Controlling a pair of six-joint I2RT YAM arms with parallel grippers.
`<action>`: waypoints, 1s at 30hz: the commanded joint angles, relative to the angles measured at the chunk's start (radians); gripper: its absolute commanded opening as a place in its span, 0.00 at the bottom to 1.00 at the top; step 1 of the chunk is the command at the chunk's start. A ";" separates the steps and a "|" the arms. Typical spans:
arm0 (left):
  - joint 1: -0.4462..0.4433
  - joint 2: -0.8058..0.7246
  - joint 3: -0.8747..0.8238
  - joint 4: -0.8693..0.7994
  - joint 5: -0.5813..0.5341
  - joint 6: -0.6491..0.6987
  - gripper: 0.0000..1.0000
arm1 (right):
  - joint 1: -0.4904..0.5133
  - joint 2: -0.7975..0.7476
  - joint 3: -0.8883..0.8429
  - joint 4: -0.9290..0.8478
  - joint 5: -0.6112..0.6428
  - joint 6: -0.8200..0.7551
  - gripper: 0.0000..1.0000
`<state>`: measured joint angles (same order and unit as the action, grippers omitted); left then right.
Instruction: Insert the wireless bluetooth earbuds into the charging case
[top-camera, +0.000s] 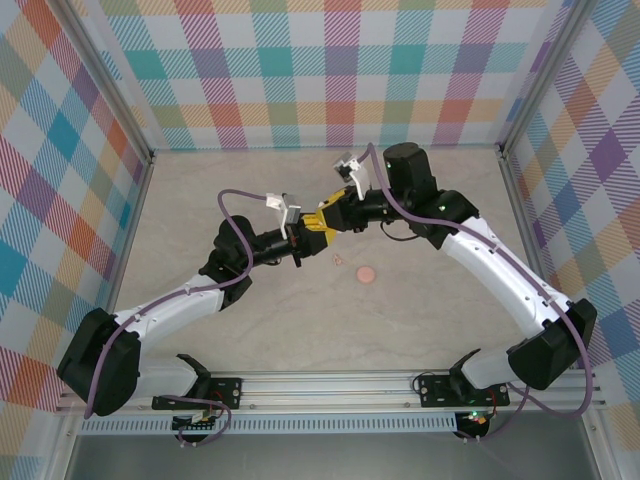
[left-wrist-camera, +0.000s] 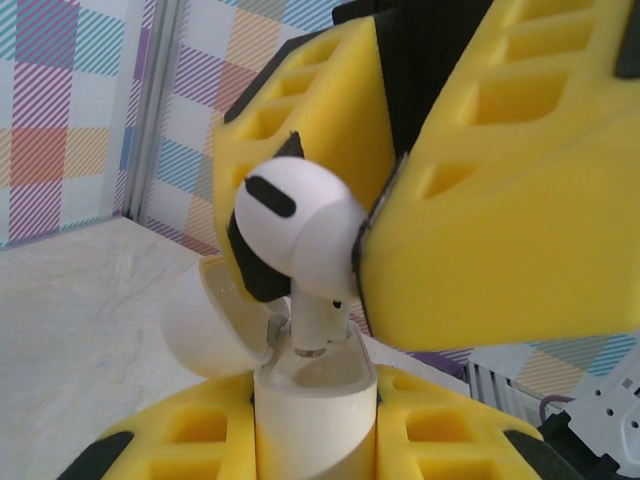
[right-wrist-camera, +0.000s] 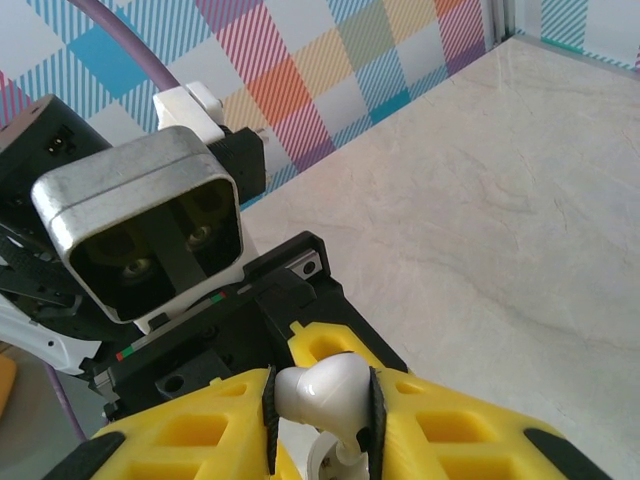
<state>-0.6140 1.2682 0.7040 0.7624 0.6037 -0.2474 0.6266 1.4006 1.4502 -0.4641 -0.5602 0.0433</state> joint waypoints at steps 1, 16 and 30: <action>-0.005 -0.034 0.023 0.034 -0.031 0.001 0.01 | 0.011 0.006 0.036 -0.014 -0.001 -0.029 0.31; -0.005 -0.040 0.021 0.032 -0.018 0.012 0.01 | 0.021 0.035 0.063 -0.054 0.004 -0.043 0.32; -0.006 -0.048 0.012 0.028 -0.034 0.024 0.01 | 0.022 0.040 0.068 -0.074 0.039 -0.053 0.37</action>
<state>-0.6140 1.2591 0.7040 0.7540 0.5697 -0.2432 0.6434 1.4307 1.4895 -0.5171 -0.5335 0.0128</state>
